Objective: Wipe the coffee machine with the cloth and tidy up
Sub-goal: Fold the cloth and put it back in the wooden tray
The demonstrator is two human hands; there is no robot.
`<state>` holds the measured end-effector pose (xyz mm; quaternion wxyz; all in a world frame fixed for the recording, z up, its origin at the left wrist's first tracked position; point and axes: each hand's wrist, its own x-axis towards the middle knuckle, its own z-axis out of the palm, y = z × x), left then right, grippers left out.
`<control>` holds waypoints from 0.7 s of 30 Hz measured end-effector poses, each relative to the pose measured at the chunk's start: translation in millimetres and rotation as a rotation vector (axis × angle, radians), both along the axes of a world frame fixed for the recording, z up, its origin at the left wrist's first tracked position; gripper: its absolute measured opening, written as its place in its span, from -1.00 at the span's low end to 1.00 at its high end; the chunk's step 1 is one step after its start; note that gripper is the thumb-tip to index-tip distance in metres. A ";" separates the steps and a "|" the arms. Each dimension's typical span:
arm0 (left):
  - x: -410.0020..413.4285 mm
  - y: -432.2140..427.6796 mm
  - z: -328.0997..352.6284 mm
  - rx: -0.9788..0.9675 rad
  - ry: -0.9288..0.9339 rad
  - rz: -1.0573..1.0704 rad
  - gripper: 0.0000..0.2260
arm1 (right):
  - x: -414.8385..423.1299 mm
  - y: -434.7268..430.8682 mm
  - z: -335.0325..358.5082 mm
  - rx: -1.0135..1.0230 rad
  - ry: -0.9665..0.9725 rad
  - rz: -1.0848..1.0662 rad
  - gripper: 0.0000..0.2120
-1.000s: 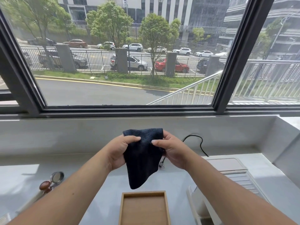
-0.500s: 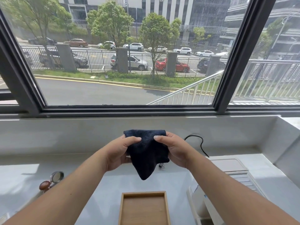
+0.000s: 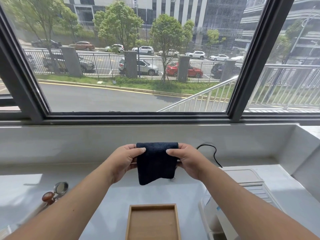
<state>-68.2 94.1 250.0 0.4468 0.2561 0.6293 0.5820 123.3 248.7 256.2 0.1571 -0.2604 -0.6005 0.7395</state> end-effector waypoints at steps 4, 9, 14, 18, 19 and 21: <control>1.1 -1.3 -0.4 -0.007 0.113 0.055 -0.88 | 0.3 1.1 -0.6 0.116 -0.040 -0.083 -0.84; 0.9 -5.1 -0.9 -0.034 0.313 0.182 -0.94 | 1.5 -0.6 0.6 0.308 -0.082 -0.119 -0.83; -4.5 -8.0 1.2 0.035 0.267 0.178 -0.94 | 4.9 -1.4 4.0 0.366 -0.061 -0.043 -0.85; 2.6 -8.7 7.3 0.075 0.229 0.133 -0.91 | 7.1 -8.4 8.4 0.203 0.080 0.025 -0.82; 3.9 -8.4 8.7 0.087 0.224 0.128 -0.90 | 7.5 -10.2 9.4 0.182 0.098 0.026 -0.81; 7.5 -7.0 11.1 0.100 0.215 0.111 -0.87 | 7.2 -13.6 10.7 0.116 0.115 0.022 -0.78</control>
